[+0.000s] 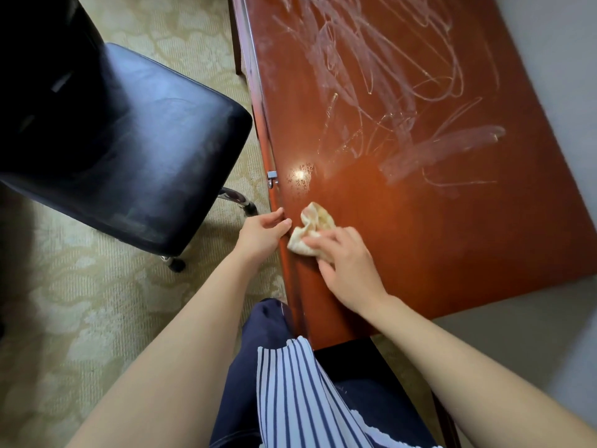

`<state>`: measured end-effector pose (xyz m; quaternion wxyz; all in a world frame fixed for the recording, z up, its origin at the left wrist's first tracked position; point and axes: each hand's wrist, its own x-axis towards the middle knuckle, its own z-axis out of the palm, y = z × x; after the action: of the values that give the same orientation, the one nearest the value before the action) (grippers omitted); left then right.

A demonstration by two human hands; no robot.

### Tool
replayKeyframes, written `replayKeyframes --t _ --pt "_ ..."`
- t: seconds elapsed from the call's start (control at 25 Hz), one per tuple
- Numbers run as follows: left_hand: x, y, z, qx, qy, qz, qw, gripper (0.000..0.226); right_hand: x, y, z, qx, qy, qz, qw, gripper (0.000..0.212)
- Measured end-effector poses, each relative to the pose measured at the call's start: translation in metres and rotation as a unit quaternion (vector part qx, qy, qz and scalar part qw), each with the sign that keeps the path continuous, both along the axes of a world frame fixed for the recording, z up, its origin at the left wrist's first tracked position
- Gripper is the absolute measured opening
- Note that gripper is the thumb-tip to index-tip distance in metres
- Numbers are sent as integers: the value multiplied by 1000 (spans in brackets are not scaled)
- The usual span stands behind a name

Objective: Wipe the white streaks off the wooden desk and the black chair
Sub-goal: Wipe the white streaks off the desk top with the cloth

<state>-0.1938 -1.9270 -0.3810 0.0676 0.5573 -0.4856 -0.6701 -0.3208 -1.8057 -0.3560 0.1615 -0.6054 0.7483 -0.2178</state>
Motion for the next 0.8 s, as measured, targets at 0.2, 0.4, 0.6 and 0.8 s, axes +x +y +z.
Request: replayKeyframes --t 0.2,0.4,0.6,0.8 --pt "-6 2 3 10 -17 -1 1000 36 -8 18 0 -4 59 119 991 31" --pt "-12 2 3 26 -31 62 997 46 -47 -44 1 -49 147 308 939 35" --pt "-14 8 -5 47 -29 102 993 68 -55 -128 11 -34 98 251 962 43" --pt "-22 9 5 39 -49 137 989 55 -36 -152 -3 -11 34 5 999 31"
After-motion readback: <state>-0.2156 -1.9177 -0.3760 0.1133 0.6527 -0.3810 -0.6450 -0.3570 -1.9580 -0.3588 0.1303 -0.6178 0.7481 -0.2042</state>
